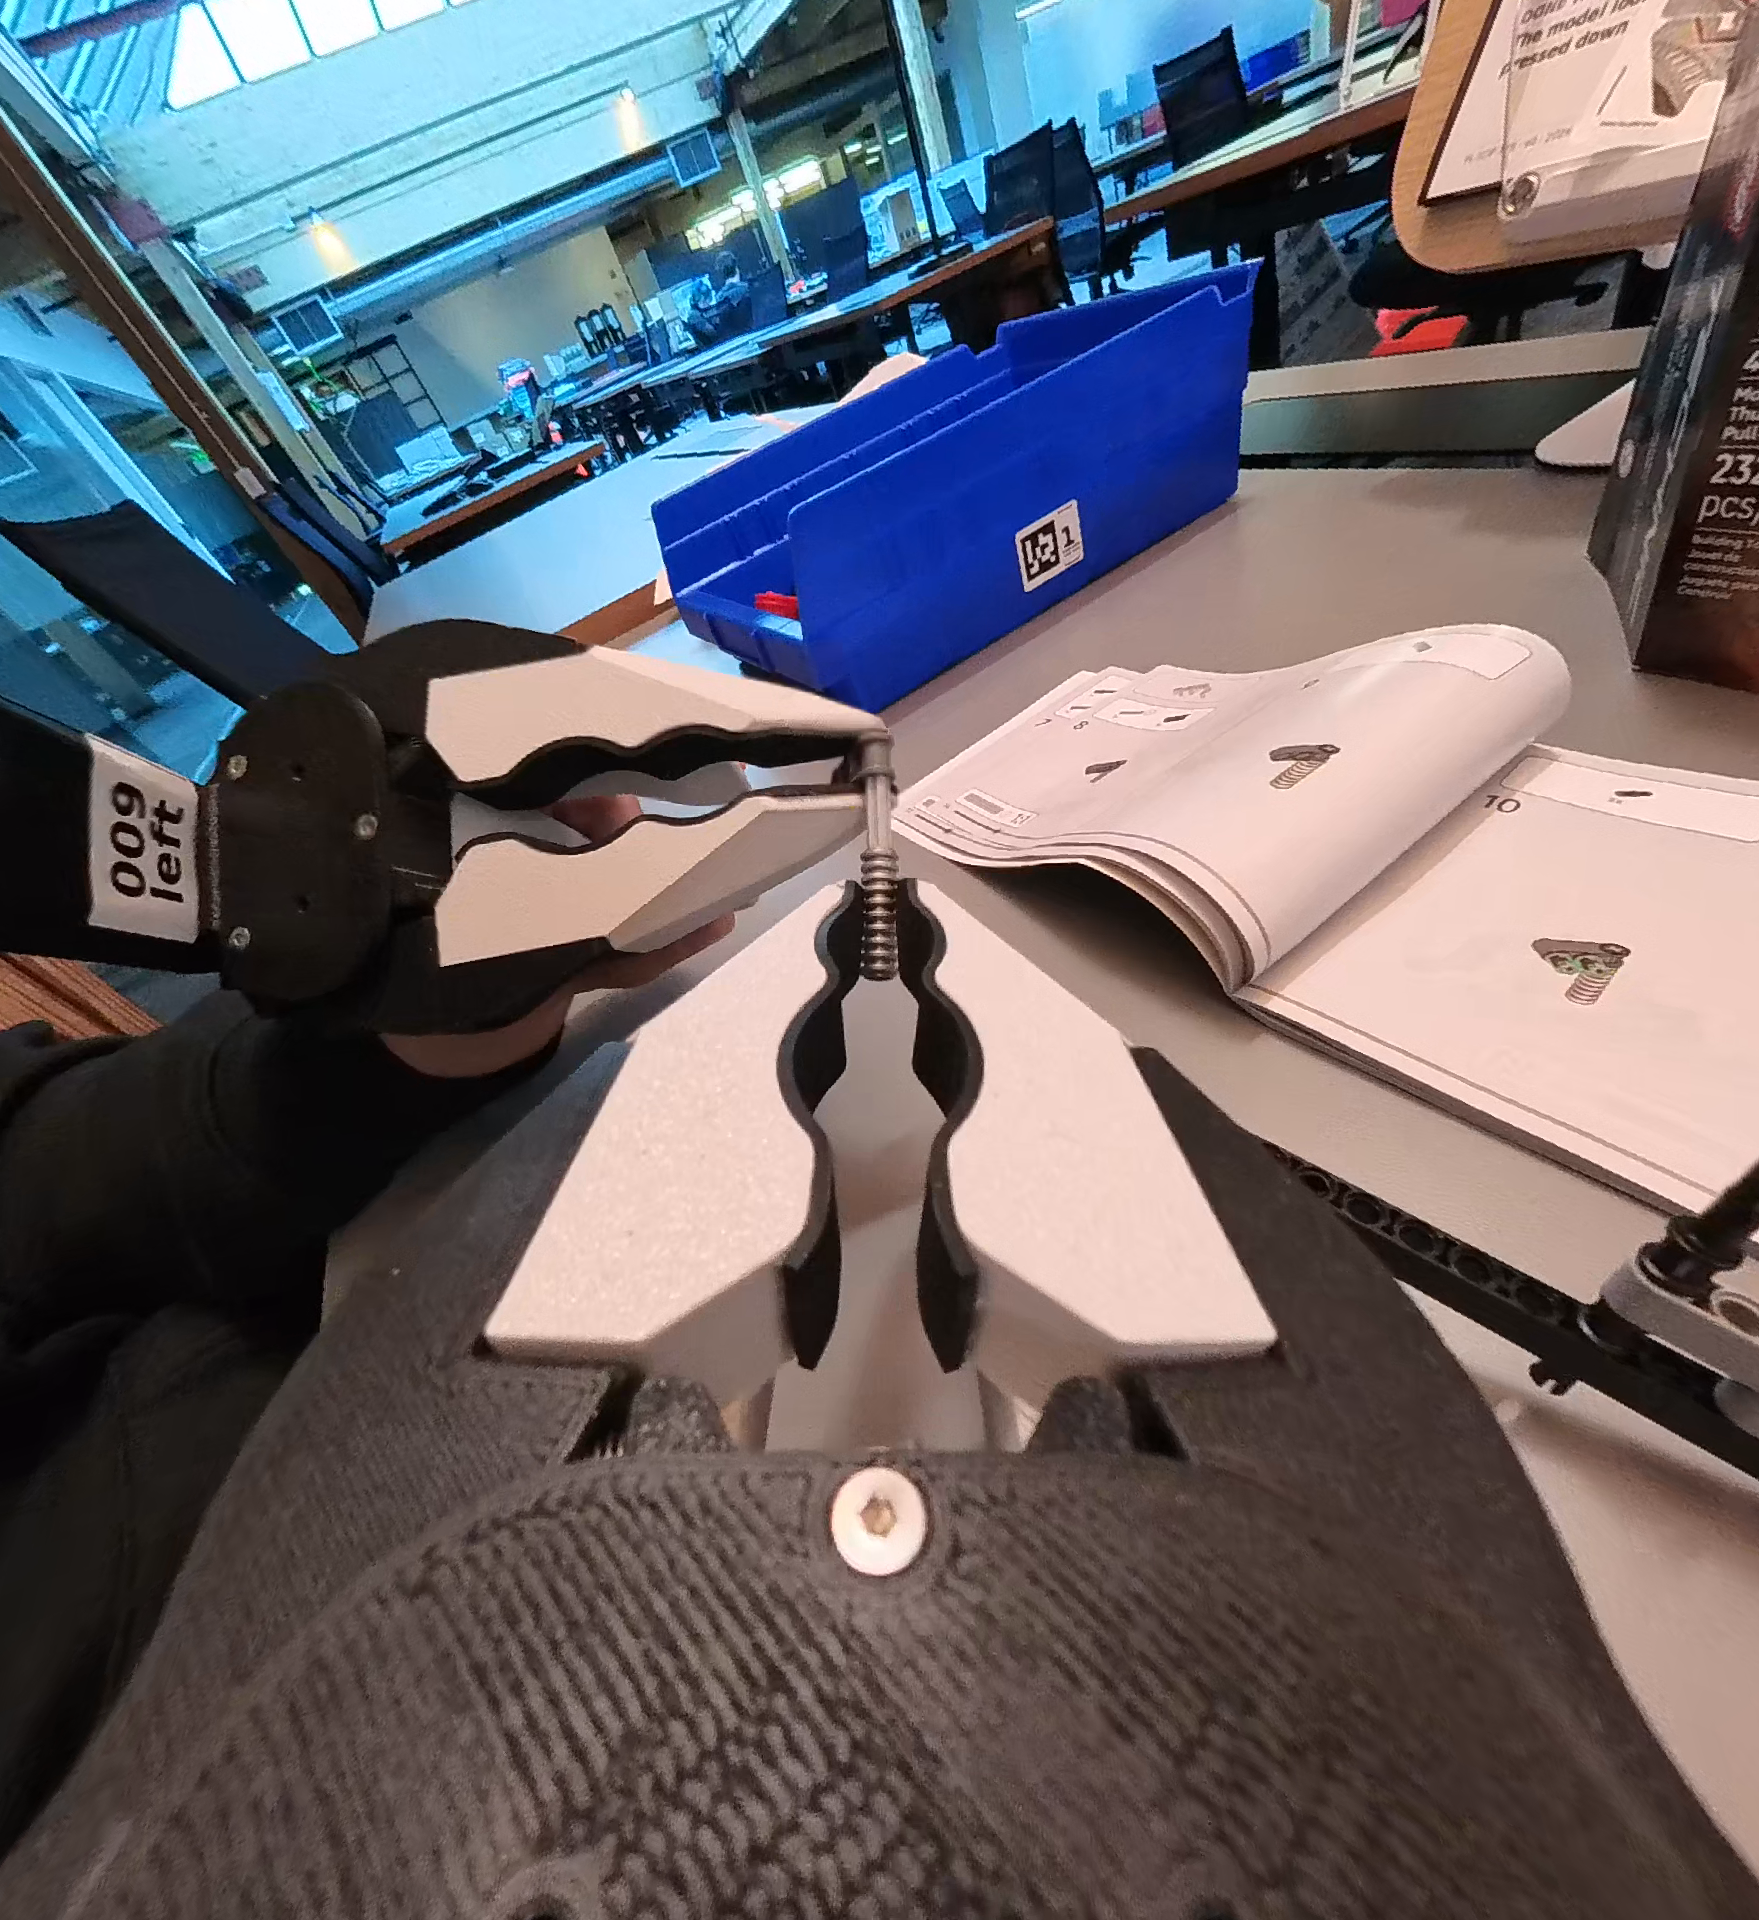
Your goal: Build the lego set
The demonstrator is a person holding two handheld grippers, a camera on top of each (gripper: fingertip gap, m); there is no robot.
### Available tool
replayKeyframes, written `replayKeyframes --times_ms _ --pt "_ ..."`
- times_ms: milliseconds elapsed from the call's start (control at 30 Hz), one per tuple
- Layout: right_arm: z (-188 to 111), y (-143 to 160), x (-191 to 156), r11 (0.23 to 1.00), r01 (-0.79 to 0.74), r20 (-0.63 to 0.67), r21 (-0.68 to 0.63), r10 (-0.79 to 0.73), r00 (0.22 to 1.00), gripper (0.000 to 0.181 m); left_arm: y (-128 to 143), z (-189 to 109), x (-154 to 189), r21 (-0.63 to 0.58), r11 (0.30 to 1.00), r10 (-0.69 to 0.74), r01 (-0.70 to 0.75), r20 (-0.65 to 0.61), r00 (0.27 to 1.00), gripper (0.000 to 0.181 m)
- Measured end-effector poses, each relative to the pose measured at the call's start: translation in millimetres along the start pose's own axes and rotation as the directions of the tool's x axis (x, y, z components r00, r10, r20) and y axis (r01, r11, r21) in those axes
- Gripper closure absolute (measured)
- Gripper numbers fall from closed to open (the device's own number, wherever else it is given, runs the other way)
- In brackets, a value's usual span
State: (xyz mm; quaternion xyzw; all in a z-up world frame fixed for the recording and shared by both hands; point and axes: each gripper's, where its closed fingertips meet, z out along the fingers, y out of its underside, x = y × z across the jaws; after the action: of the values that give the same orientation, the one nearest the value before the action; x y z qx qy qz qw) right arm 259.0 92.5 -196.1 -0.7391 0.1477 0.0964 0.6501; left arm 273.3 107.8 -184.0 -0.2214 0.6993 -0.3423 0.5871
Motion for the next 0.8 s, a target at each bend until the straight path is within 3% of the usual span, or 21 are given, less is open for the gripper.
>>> replayKeyframes --times_ms 200,467,633,733,800 --pt "0.0 0.5 0.8 1.000 0.000 -0.006 -0.004 0.000 1.000 0.177 3.3 1.5 2.0 -0.005 0.997 -0.080 0.080 -0.030 0.996 0.176" --pt "0.6 3.9 4.4 1.000 -0.006 -0.029 -0.029 0.005 1.000 0.178 7.7 2.5 6.2 -0.043 0.999 0.031 -0.032 -0.017 0.999 0.176" --pt "0.2 2.9 4.2 1.000 -0.014 -0.020 -0.021 0.014 1.000 0.177 6.5 2.9 5.8 -0.031 0.998 -0.063 0.063 -0.017 0.998 0.177" --pt "-1.3 -0.2 3.5 1.000 -0.018 -0.012 0.003 0.018 1.000 0.177 5.6 3.8 5.5 -0.008 0.962 -0.272 0.272 -0.060 0.960 0.177" --pt "-0.8 -2.0 4.3 0.999 -0.037 -0.018 0.021 0.037 0.999 0.177 6.8 5.3 5.3 -0.015 0.954 -0.301 0.301 -0.059 0.952 0.176"
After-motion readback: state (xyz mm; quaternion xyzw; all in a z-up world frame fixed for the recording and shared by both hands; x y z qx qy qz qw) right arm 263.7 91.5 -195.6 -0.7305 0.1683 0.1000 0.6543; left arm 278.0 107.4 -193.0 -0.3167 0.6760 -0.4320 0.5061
